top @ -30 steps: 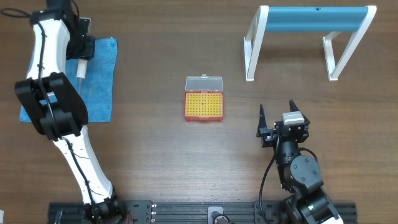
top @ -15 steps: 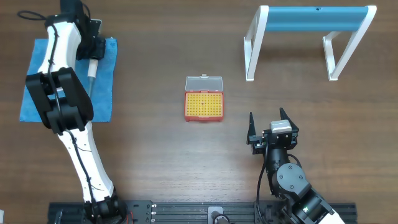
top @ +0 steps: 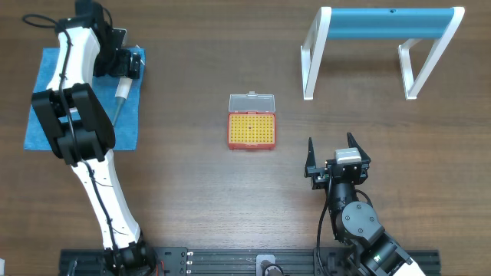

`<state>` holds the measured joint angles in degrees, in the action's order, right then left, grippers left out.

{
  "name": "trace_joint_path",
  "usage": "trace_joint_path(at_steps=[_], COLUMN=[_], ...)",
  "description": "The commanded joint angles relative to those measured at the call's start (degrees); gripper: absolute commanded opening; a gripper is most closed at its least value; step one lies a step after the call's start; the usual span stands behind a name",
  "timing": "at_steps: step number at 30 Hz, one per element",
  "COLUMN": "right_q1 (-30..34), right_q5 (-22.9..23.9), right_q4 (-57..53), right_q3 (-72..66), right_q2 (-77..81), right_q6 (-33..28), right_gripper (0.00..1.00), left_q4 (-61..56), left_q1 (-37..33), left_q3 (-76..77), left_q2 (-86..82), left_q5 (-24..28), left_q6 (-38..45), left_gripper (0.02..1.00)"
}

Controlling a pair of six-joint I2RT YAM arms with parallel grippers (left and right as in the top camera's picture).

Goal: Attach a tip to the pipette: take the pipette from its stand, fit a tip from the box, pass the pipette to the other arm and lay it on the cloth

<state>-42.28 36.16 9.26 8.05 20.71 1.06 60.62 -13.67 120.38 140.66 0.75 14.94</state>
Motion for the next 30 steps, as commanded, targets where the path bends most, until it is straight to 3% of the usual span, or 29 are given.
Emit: trace_joint_path(at_steps=[1, 4, 6, 8, 11, 15, 17, 28, 30], right_q1=[-0.4, -0.4, -0.4, -0.4, -0.6, -0.8, -0.8, -0.8, -0.8], right_q5=[1.0, 5.1, 6.5, 6.5, 6.4, -2.4, -4.1, -4.1, -4.1], right_q4=[0.6, 5.2, 11.5, 13.9, 13.4, 3.8, -1.1, -11.0, -14.3], right_q3=[-0.4, -0.4, -0.4, -0.4, -0.4, -0.4, -0.4, -0.4, -0.4], right_q2=[-0.4, -0.4, -0.4, -0.4, -0.4, -0.4, -0.4, -0.4, -0.4], right_q6=[0.6, 0.1, -8.2, -11.5, -11.2, -8.1, -8.2, -8.2, -8.2], right_gripper=[0.812, 0.812, 0.812, 0.812, 0.829, 0.860, 0.860, 0.864, 0.864], left_q4=[0.1, 0.8, 2.7, 3.8, 5.2, 6.7, 6.7, 9.6, 9.5], left_q1=[0.3, 0.6, 0.7, 0.7, 0.7, 0.7, 0.7, 0.7, 0.7], left_q3=[2.1, 2.6, 2.6, 2.6, 2.6, 2.6, 2.6, 2.6, 2.6], left_q2=[-7.8, -14.1, -22.9, -29.4, -40.8, -56.2, -61.8, -79.8, -81.7], left_q5=[7.2, 7.1, 7.0, 7.1, 7.1, 7.7, 7.7, 7.7, 10.1], left_q6=[0.1, 0.2, 0.2, 0.1, 0.1, -2.6, -2.7, -2.7, -2.7], left_gripper=[0.978, 0.978, 0.982, 0.980, 0.982, 0.982, 0.985, 0.985, 0.985])
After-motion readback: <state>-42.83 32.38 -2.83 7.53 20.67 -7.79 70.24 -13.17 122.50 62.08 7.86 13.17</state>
